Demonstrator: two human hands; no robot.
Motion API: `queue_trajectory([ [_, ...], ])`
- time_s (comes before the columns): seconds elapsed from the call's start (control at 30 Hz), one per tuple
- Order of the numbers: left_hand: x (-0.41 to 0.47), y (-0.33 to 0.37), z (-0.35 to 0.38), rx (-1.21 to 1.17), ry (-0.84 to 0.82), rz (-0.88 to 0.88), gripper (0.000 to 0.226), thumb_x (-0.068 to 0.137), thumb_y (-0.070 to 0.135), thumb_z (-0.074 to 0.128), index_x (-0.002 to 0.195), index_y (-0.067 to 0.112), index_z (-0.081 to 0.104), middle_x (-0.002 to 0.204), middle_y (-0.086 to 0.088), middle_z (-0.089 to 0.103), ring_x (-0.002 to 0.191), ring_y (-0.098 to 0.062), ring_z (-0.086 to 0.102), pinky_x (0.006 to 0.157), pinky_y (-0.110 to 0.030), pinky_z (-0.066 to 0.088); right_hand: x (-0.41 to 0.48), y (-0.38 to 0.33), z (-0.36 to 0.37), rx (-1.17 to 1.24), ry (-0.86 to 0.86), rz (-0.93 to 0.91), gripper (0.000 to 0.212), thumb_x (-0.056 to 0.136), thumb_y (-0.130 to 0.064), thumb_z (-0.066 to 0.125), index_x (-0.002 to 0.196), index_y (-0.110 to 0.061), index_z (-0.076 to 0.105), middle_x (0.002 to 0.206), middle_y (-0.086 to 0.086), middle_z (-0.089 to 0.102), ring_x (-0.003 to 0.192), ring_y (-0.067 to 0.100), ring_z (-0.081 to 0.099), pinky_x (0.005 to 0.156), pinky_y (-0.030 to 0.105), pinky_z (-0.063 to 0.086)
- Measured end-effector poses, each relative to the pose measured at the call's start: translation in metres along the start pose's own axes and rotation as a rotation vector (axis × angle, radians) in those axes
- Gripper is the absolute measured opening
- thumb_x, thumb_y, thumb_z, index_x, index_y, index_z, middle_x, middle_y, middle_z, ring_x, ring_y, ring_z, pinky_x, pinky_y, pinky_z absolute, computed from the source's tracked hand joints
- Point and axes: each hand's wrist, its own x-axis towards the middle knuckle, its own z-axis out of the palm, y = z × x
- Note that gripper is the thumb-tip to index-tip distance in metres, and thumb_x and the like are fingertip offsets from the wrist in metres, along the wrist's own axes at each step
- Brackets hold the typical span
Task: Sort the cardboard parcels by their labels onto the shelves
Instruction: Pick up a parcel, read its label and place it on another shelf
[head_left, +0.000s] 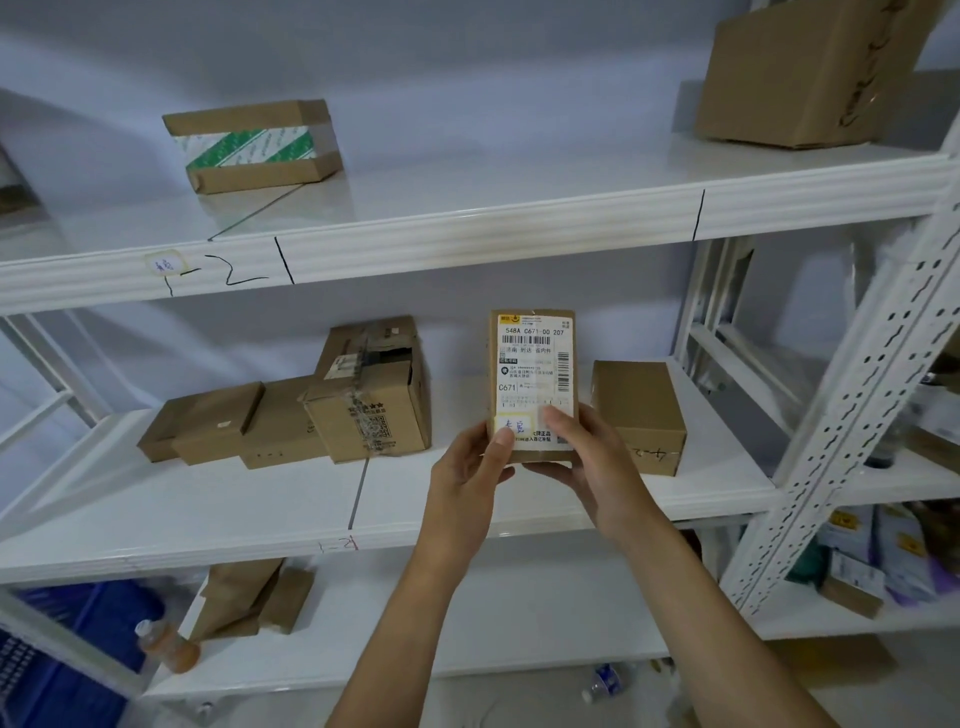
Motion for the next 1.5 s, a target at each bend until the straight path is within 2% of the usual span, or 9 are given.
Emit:
queue_trajectory([
  [0.1,-0.005,-0.002,0.003,0.007,0.021,0.011,0.031,0.101,0.03,0.061,0.13,0.02,0.066,0.12,0.004,0.078,0.109,-0.009,0.074,0.095,-0.032,0.061,-0.001,-0.001,-0.001,0.015,-0.004,0.009,0.036,0.095,-0.03,0.068,0.13,-0.018,0.065,0.12,0.006,0.077,0.114,0.028,0.072,0.088,0.044,0.062],
  [0.27,-0.012,-0.004,0.005,0.081,0.083,0.081,0.04,0.096,0.028,0.069,0.133,0.014,0.063,0.118,0.006,0.076,0.105,-0.002,0.074,0.086,-0.018,0.059,-0.005,-0.001,0.001,0.113,-0.047,0.039,0.041,0.094,-0.03,0.066,0.131,-0.013,0.065,0.122,0.014,0.076,0.114,0.032,0.072,0.094,0.048,0.059],
  [0.37,-0.014,-0.005,0.007,0.122,0.123,0.106,0.046,0.092,0.034,0.074,0.132,0.015,0.062,0.116,0.006,0.076,0.105,-0.007,0.074,0.091,-0.026,0.061,-0.008,0.001,0.002,0.161,-0.084,0.058,0.039,0.096,-0.033,0.063,0.13,-0.015,0.067,0.125,0.016,0.074,0.118,0.033,0.07,0.101,0.051,0.055],
  [0.5,-0.018,-0.004,0.01,0.158,0.139,0.127,0.05,0.089,0.036,0.077,0.132,0.018,0.058,0.118,0.008,0.072,0.108,-0.012,0.072,0.089,-0.024,0.061,-0.012,0.001,0.004,0.191,-0.119,0.083,0.028,0.098,-0.037,0.058,0.117,-0.027,0.075,0.124,0.012,0.075,0.116,0.027,0.072,0.102,0.049,0.054],
  [0.9,-0.015,-0.01,0.016,0.153,0.134,0.132,0.05,0.088,0.033,0.079,0.131,0.016,0.059,0.117,0.006,0.073,0.107,-0.013,0.072,0.088,-0.029,0.062,-0.016,0.0,0.003,0.208,-0.087,0.12,0.032,0.101,-0.038,0.053,0.127,-0.026,0.067,0.121,0.007,0.077,0.113,0.022,0.073,0.097,0.047,0.057],
  [1.03,-0.01,-0.011,0.014,0.086,0.091,0.079,0.041,0.096,0.032,0.069,0.134,0.02,0.062,0.118,0.006,0.076,0.11,-0.012,0.072,0.092,-0.03,0.062,-0.015,0.002,0.004,0.1,-0.034,0.096,0.029,0.101,-0.035,0.058,0.126,-0.024,0.067,0.116,0.006,0.079,0.107,0.022,0.075,0.094,0.048,0.06],
  [1.2,-0.007,-0.007,0.006,-0.054,-0.011,-0.055,0.033,0.106,0.029,0.053,0.134,0.021,0.068,0.121,0.001,0.078,0.114,-0.015,0.073,0.1,-0.037,0.058,-0.014,0.008,0.014,-0.184,0.21,-0.069,0.043,0.09,-0.036,0.075,0.127,-0.017,0.062,0.12,-0.002,0.075,0.102,0.015,0.076,0.08,0.036,0.065],
  [1.33,-0.004,-0.004,0.003,-0.189,-0.06,-0.172,0.036,0.109,0.031,0.047,0.133,0.015,0.069,0.123,-0.013,0.077,0.122,-0.029,0.07,0.11,-0.048,0.051,-0.021,0.003,0.028,-0.376,0.321,-0.206,0.058,0.081,-0.045,0.081,0.126,-0.02,0.054,0.112,-0.016,0.071,0.1,0.005,0.072,0.085,0.027,0.061],
  [1.5,-0.002,-0.002,0.0,-0.214,-0.112,-0.191,0.038,0.111,0.032,0.04,0.125,0.02,0.073,0.124,-0.014,0.077,0.122,-0.029,0.069,0.112,-0.053,0.048,-0.03,-0.002,0.038,-0.514,0.365,-0.325,0.063,0.08,-0.048,0.081,0.127,-0.021,0.048,0.118,-0.007,0.071,0.101,0.011,0.072,0.085,0.029,0.062],
])
